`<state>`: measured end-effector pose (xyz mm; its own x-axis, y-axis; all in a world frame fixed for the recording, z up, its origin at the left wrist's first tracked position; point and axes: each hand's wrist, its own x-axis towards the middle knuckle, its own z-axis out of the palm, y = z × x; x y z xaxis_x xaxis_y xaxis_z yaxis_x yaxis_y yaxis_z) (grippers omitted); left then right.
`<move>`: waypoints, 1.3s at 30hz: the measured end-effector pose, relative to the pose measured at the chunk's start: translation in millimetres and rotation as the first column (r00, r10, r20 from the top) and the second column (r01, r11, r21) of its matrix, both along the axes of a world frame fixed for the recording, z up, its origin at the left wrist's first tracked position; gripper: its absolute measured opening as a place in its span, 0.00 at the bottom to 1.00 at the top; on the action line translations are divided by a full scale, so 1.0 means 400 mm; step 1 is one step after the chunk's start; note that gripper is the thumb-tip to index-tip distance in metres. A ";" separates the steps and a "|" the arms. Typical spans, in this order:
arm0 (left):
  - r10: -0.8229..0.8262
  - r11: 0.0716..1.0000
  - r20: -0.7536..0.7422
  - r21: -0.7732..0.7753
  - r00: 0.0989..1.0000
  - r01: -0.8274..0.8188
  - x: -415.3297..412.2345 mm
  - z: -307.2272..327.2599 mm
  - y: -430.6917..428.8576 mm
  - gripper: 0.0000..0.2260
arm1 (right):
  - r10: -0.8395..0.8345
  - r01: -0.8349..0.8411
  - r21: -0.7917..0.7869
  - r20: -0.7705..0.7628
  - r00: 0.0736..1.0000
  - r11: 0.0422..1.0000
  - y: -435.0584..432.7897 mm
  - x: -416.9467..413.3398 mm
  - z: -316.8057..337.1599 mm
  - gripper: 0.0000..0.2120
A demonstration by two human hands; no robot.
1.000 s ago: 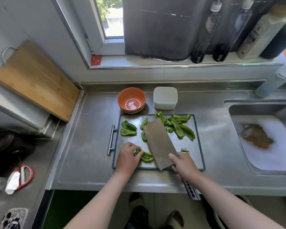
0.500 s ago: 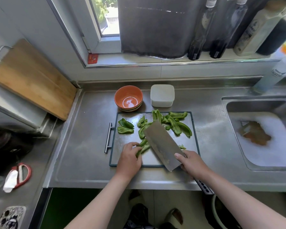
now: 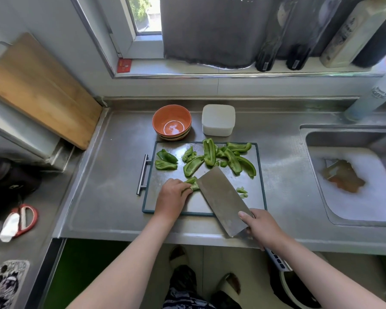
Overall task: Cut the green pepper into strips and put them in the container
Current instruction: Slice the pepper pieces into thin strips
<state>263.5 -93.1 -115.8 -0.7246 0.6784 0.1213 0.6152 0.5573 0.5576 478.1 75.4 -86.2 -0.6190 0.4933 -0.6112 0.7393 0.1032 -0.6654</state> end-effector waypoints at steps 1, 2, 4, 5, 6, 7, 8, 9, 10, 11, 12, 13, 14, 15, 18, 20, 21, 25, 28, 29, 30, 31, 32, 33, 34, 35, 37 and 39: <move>-0.001 1.000 -0.006 -0.001 1.000 0.001 -0.002 0.000 -0.001 0.03 | 0.003 -0.004 0.003 0.007 1.000 1.000 -0.001 0.005 0.000 0.17; -0.005 1.000 -0.012 -0.002 1.000 0.005 -0.002 0.001 -0.003 0.03 | 0.004 -0.004 0.001 0.012 1.000 1.000 -0.002 0.008 0.000 0.17; -0.018 1.000 -0.013 -0.010 1.000 0.018 -0.002 0.002 -0.007 0.03 | -0.012 0.012 -0.027 0.012 1.000 1.000 -0.008 0.013 0.000 0.16; -0.022 1.000 0.001 -0.013 1.000 0.022 -0.002 0.003 -0.007 0.03 | -0.023 0.023 -0.045 0.011 1.000 0.999 -0.010 0.015 0.000 0.16; -0.021 1.000 0.020 -0.012 1.000 0.021 -0.003 0.005 -0.006 0.02 | -0.030 0.030 -0.057 0.008 1.000 0.998 -0.013 0.016 0.002 0.16; -0.016 1.000 0.042 -0.009 0.999 0.016 -0.006 0.007 -0.006 0.02 | -0.033 0.033 -0.067 0.006 0.999 0.997 -0.015 0.016 0.004 0.16; -0.009 1.000 0.063 -0.007 0.998 0.009 -0.008 0.009 -0.004 0.03 | -0.037 0.037 -0.075 0.003 0.999 0.996 -0.017 0.015 0.006 0.16; -0.003 1.000 0.084 -0.007 0.997 0.004 -0.012 0.011 -0.003 0.03 | -0.040 0.040 -0.081 0.001 0.999 0.996 -0.019 0.014 0.009 0.16; -0.003 1.000 0.099 -0.011 0.995 0.004 -0.015 0.011 -0.002 0.03 | -0.042 0.041 -0.084 -0.002 0.999 0.996 -0.020 0.012 0.011 0.16; -0.005 1.000 0.111 -0.015 0.994 0.006 -0.018 0.011 -0.001 0.04 | -0.043 0.043 -0.086 -0.005 0.999 0.995 -0.022 0.010 0.014 0.16; -0.007 1.000 0.120 -0.017 0.993 0.009 -0.019 0.012 -0.001 0.04 | -0.044 0.043 -0.086 -0.008 0.999 0.995 -0.024 0.009 0.016 0.16; -0.007 1.000 0.129 -0.016 0.992 0.009 -0.020 0.011 -0.002 0.04 | -0.037 0.037 -0.078 -0.011 0.999 0.996 -0.025 0.007 0.019 0.16; -0.009 1.000 0.134 -0.012 0.991 0.011 -0.021 0.011 -0.002 0.04 | -0.027 0.026 -0.064 -0.013 1.000 0.998 -0.027 0.005 0.022 0.16; -0.011 1.000 0.135 -0.009 0.991 0.013 -0.022 0.011 -0.002 0.03 | -0.014 0.014 -0.050 -0.015 1.000 0.999 -0.028 0.004 0.023 0.16; -0.023 1.000 0.125 -0.002 0.992 0.024 -0.026 0.009 -0.005 0.03 | 0.015 -0.015 -0.019 -0.008 1.000 1.000 -0.034 -0.002 0.025 0.16; -0.033 0.999 0.112 0.006 0.993 0.032 -0.027 0.008 -0.005 0.03 | 0.018 -0.018 -0.005 0.004 1.000 1.000 -0.033 -0.006 0.026 0.16; -0.034 0.999 0.109 0.008 0.993 0.034 -0.028 0.008 -0.005 0.02 | 0.016 -0.016 -0.009 0.007 1.000 1.000 -0.032 -0.007 0.026 0.16; -0.033 0.999 0.111 0.016 0.993 0.032 -0.028 0.006 -0.005 0.02 | 0.005 -0.005 -0.044 0.004 1.000 0.999 -0.035 -0.011 0.028 0.16; -0.017 1.000 0.142 0.025 0.990 0.014 -0.030 0.005 -0.005 0.02 | 0.004 -0.004 -0.043 0.001 1.000 0.999 -0.039 -0.023 0.031 0.16; -0.014 1.000 0.156 0.030 0.988 0.009 -0.031 0.005 -0.005 0.02 | 0.002 -0.002 -0.045 0.000 1.000 0.999 -0.040 -0.023 0.031 0.16; -0.017 0.999 0.163 0.035 0.986 0.011 -0.031 0.004 -0.005 0.02 | -0.002 0.002 -0.053 0.000 1.000 0.999 -0.040 -0.020 0.029 0.16; -0.021 0.999 0.164 0.039 0.986 0.015 -0.032 0.003 -0.005 0.02 | -0.006 0.006 -0.068 0.002 1.000 0.998 -0.042 -0.014 0.025 0.16; -0.024 0.999 0.161 0.044 0.987 0.017 -0.032 0.003 -0.006 0.02 | -0.010 0.011 -0.087 0.006 1.000 0.996 -0.043 -0.006 0.021 0.15; -0.023 0.999 0.159 0.050 0.987 0.015 -0.031 0.002 -0.008 0.02 | -0.011 0.012 -0.106 0.014 1.000 0.994 -0.044 0.001 0.017 0.15; -0.022 0.998 0.155 0.057 0.988 0.013 -0.030 0.001 -0.009 0.02 | -0.012 0.014 -0.120 0.021 1.000 0.993 -0.046 0.003 0.014 0.15; -0.021 0.998 0.147 0.066 0.989 0.012 -0.029 -0.001 -0.009 0.02 | -0.011 0.014 -0.126 0.024 1.000 0.992 -0.046 -0.001 0.010 0.15; -0.020 0.997 0.138 0.080 0.990 0.009 -0.027 -0.004 -0.010 0.02 | -0.007 0.010 -0.128 0.028 1.000 0.992 -0.046 -0.017 0.010 0.15; -0.020 0.996 0.137 0.092 0.990 0.007 -0.025 -0.005 -0.011 0.02 | -0.020 0.023 -0.160 0.021 1.000 0.987 -0.046 -0.026 0.009 0.15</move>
